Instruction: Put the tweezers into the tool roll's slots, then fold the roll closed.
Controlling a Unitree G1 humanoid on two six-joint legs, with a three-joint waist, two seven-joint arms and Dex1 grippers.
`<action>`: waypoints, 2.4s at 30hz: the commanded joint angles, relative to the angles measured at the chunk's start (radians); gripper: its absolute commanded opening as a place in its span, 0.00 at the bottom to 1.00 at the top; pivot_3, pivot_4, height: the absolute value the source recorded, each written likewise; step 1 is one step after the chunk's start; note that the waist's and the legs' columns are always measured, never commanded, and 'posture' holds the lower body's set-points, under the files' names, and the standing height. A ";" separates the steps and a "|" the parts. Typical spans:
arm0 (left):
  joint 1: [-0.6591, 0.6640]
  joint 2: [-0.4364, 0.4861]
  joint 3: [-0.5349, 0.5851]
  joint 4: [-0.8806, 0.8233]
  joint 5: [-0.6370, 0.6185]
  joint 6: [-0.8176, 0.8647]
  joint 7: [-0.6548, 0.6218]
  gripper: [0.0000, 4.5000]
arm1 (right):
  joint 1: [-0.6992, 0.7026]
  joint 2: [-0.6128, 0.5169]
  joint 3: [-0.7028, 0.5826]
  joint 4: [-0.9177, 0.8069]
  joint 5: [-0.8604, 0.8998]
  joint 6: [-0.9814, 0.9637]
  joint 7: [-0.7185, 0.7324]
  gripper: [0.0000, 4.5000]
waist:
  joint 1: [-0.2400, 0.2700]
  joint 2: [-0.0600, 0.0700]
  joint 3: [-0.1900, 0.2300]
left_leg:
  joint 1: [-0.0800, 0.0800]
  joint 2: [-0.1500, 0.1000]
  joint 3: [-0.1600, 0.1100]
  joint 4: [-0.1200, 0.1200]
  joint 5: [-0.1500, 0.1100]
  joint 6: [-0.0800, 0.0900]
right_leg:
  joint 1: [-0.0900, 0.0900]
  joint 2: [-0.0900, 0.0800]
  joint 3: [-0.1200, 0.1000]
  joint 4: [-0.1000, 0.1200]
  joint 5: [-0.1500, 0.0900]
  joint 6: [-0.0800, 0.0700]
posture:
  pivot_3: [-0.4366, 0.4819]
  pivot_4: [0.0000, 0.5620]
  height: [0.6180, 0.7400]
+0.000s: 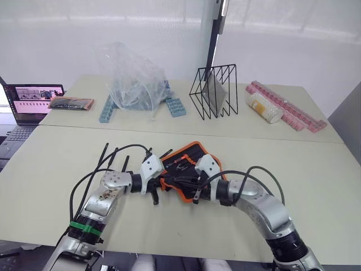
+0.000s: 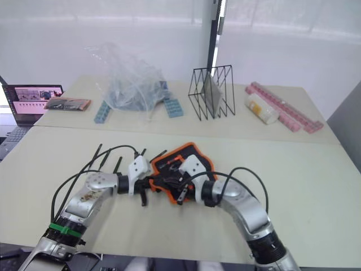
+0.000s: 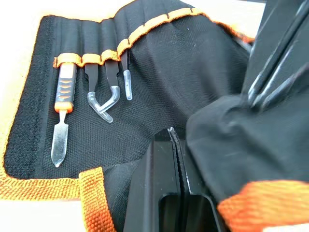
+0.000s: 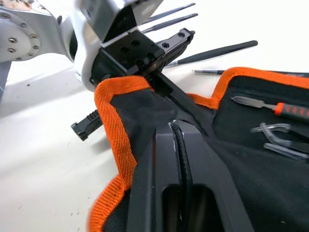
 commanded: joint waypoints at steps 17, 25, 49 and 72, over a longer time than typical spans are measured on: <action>0.014 0.033 -0.061 0.104 0.111 -0.109 -0.004 0.01 | -0.041 -0.188 -0.094 -0.098 0.101 0.065 0.149 0.00 | 0.003 0.001 0.000 | 0.000 0.000 0.000 0.000 0.000 0.000 | 0.000 0.000 0.000 0.000 0.000 0.000 | 0.48 0.27 0.84; 0.002 0.031 -0.065 0.121 0.109 -0.120 -0.007 0.01 | -0.065 -0.077 0.001 -0.057 0.014 0.036 0.049 0.00 | 0.002 0.001 0.000 | 0.000 0.000 0.000 -0.001 0.000 0.000 | 0.000 0.000 0.000 0.000 0.000 0.000 | 0.48 0.27 0.84; -0.052 0.045 -0.046 0.203 0.113 -0.180 -0.023 0.01 | 0.260 -0.176 0.125 -0.013 -0.046 -0.001 0.132 0.00 | 0.003 0.007 -0.010 | 0.002 0.000 0.001 -0.001 0.000 0.000 | 0.003 0.000 0.000 -0.002 0.000 0.001 | 0.48 0.27 0.84; -0.004 0.172 0.300 -0.257 -0.378 0.182 -0.110 0.01 | 0.092 -0.255 -0.336 -0.221 0.406 0.198 0.143 0.00 | 0.003 0.004 0.001 | -0.019 0.000 0.000 -0.001 -0.001 0.001 | -0.016 -0.001 0.000 -0.002 0.004 -0.005 | 0.48 0.27 0.84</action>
